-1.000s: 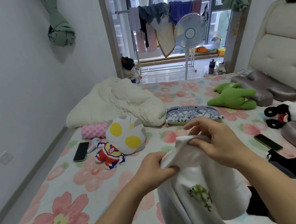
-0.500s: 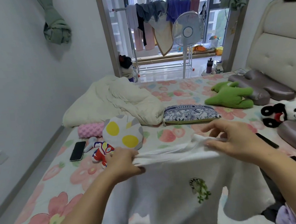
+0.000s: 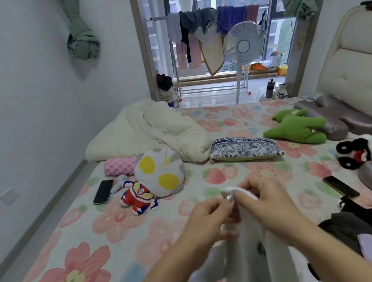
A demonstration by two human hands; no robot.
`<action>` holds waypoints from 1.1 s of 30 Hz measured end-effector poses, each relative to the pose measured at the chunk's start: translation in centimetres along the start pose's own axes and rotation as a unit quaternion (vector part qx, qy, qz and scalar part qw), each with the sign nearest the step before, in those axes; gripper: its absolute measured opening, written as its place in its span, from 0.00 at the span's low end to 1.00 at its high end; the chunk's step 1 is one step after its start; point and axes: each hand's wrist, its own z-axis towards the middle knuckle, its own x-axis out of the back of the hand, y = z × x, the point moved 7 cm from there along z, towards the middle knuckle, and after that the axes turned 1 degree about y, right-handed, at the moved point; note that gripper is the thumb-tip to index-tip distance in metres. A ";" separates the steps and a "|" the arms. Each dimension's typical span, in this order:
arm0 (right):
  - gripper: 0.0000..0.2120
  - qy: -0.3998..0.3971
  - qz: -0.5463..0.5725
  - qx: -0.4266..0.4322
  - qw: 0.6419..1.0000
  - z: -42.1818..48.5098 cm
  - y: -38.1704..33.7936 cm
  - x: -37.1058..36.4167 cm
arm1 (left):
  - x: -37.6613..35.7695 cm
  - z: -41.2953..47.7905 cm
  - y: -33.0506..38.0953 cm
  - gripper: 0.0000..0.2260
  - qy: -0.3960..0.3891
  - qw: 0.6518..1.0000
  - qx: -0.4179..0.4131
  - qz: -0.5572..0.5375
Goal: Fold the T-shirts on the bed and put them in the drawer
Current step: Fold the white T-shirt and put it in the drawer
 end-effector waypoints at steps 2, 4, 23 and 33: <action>0.04 -0.032 -0.009 0.014 0.999 -1.3 0.0 -1.8 | -0.9 0.1 -0.5 0.10 0.012 0.988 0.020 -0.150; 0.04 -0.100 -0.037 0.038 0.994 -2.6 0.1 -3.5 | -0.3 0.3 -0.5 0.06 0.054 0.979 0.021 -0.198; 0.07 -0.294 -0.119 0.095 0.944 -1.8 3.0 -4.6 | 3.2 -0.8 5.1 0.09 -0.078 0.867 -0.189 0.455; 0.12 -0.308 -0.176 0.038 0.934 -2.0 6.8 -5.6 | 7.8 -1.3 5.1 0.21 0.096 0.873 -0.191 0.439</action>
